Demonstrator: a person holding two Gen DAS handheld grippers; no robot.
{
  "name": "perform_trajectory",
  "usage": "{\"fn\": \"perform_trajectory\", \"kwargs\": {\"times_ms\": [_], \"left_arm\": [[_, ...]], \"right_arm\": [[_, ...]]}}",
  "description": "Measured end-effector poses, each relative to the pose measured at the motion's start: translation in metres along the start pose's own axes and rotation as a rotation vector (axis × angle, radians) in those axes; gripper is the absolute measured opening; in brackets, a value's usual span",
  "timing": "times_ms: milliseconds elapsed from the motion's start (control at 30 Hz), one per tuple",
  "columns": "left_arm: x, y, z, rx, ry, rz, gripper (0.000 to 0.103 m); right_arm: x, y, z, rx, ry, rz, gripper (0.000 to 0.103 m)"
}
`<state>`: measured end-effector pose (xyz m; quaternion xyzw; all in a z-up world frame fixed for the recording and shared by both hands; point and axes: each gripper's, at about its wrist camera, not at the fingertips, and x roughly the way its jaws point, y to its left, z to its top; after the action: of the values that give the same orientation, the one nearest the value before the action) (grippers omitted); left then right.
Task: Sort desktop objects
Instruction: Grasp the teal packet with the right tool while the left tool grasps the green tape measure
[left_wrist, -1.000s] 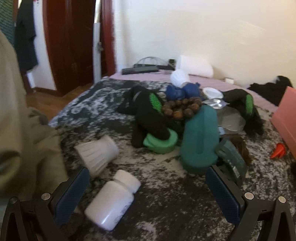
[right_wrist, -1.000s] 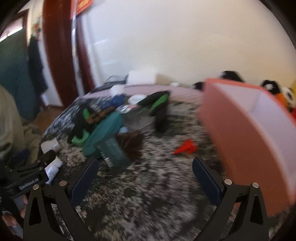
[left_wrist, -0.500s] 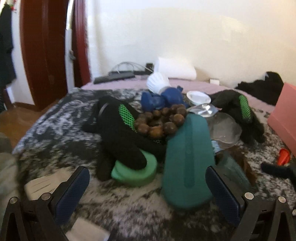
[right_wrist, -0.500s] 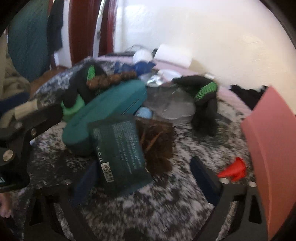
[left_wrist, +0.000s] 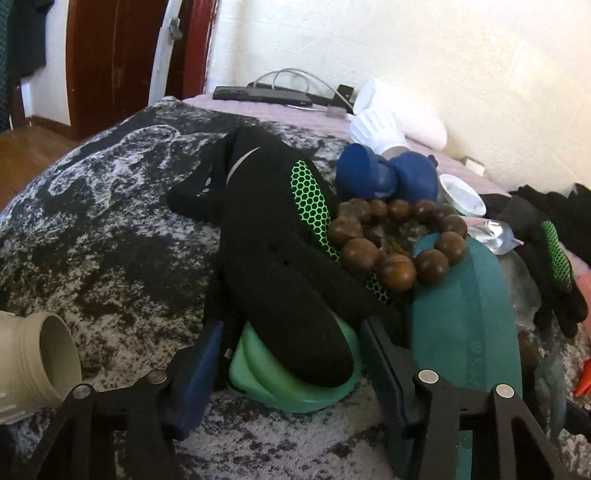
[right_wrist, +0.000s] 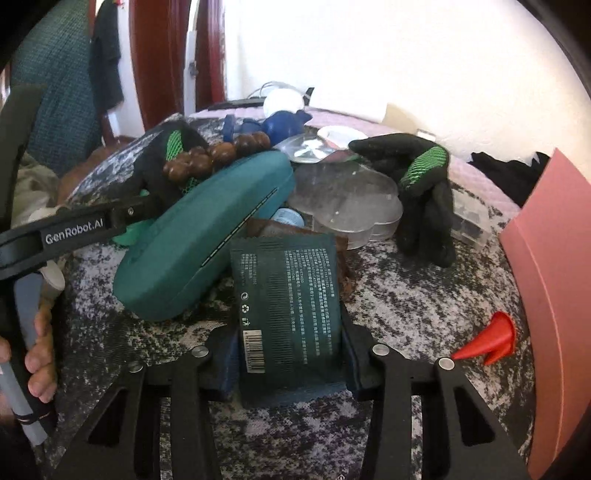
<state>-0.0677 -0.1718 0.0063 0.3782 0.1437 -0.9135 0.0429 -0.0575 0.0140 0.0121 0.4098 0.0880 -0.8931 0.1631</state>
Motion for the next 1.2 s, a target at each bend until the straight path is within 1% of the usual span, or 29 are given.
{"fn": "perform_trajectory", "kwargs": {"times_ms": [67,133,167,200,233,300,400,433,467,500,533,567,633,667,700,767,800,867,900,1000,1067,1100,1133,1167,1200], "left_arm": [[-0.003,-0.001,0.0,0.006,0.012,0.014,0.062],[-0.014,-0.005,0.002,0.024,-0.02,0.055,0.033],[-0.024,-0.004,0.004,0.028,-0.042,0.065,0.028],[-0.031,-0.003,0.008,0.02,-0.042,0.061,0.015],[-0.035,-0.001,0.009,0.004,-0.036,0.051,0.012],[-0.04,0.006,0.009,-0.038,-0.016,0.021,0.011],[-0.037,0.003,0.004,-0.004,-0.015,0.062,0.011],[-0.034,0.001,0.001,0.016,-0.017,0.067,0.011],[-0.032,0.0,-0.002,0.03,-0.018,0.053,0.011],[-0.031,0.0,-0.005,0.03,-0.025,0.041,0.011],[-0.03,0.001,-0.008,0.019,-0.042,0.027,0.015],[-0.029,0.001,-0.01,0.009,-0.054,0.015,0.022],[-0.027,0.001,-0.012,0.013,-0.057,-0.012,0.071],[-0.026,0.001,-0.013,0.02,-0.06,-0.01,0.081],[-0.022,-0.001,-0.013,0.025,-0.05,0.008,0.094],[-0.014,-0.004,-0.011,0.032,-0.022,0.022,0.097],[-0.012,-0.003,-0.009,0.023,-0.022,0.026,0.1],[-0.003,0.007,-0.007,-0.026,0.006,0.018,0.102],[0.004,0.014,-0.006,-0.061,0.035,0.018,0.101],[0.008,0.003,-0.006,-0.005,0.042,0.092,0.1],[0.01,0.007,-0.004,-0.019,0.051,0.078,0.097],[0.01,0.004,-0.004,-0.003,0.047,0.104,0.09],[0.01,0.001,-0.005,0.013,0.044,0.13,0.077],[0.009,-0.002,-0.005,0.029,0.04,0.154,0.069],[0.007,-0.005,-0.005,0.044,0.03,0.149,0.065]], "right_arm": [[-0.004,-0.005,0.0,0.036,-0.022,0.012,0.047],[-0.013,-0.012,0.001,0.07,-0.057,0.013,0.047],[-0.02,-0.015,0.001,0.085,-0.076,0.012,0.047],[-0.026,-0.019,0.002,0.099,-0.095,0.011,0.047],[-0.033,-0.022,0.002,0.114,-0.114,0.01,0.047],[-0.046,-0.027,0.002,0.139,-0.144,0.019,0.047],[-0.061,-0.031,-0.001,0.158,-0.188,0.039,0.047],[-0.064,-0.029,0.0,0.159,-0.193,0.036,0.047],[-0.067,-0.03,0.0,0.16,-0.204,0.022,0.047],[-0.068,-0.03,-0.002,0.16,-0.211,0.018,0.047],[-0.07,-0.031,-0.003,0.163,-0.218,0.016,0.047],[-0.069,-0.032,-0.003,0.169,-0.219,0.022,0.047],[-0.069,-0.035,-0.004,0.184,-0.223,0.034,0.047],[-0.071,-0.035,-0.004,0.188,-0.226,0.034,0.047],[-0.072,-0.036,-0.004,0.191,-0.23,0.035,0.047],[-0.076,-0.037,-0.004,0.195,-0.24,0.037,0.047],[-0.078,-0.036,-0.004,0.194,-0.246,0.039,0.047],[-0.083,-0.035,-0.005,0.189,-0.259,0.038,0.047],[-0.086,-0.033,-0.004,0.186,-0.265,0.036,0.047],[-0.09,-0.031,-0.004,0.181,-0.276,0.046,0.047],[-0.092,-0.03,-0.004,0.181,-0.278,0.051,0.047],[-0.092,-0.03,-0.004,0.182,-0.277,0.052,0.047],[-0.093,-0.03,-0.004,0.182,-0.276,0.053,0.047],[-0.093,-0.03,-0.004,0.185,-0.275,0.055,0.047],[-0.093,-0.03,-0.004,0.186,-0.274,0.058,0.047]]}}
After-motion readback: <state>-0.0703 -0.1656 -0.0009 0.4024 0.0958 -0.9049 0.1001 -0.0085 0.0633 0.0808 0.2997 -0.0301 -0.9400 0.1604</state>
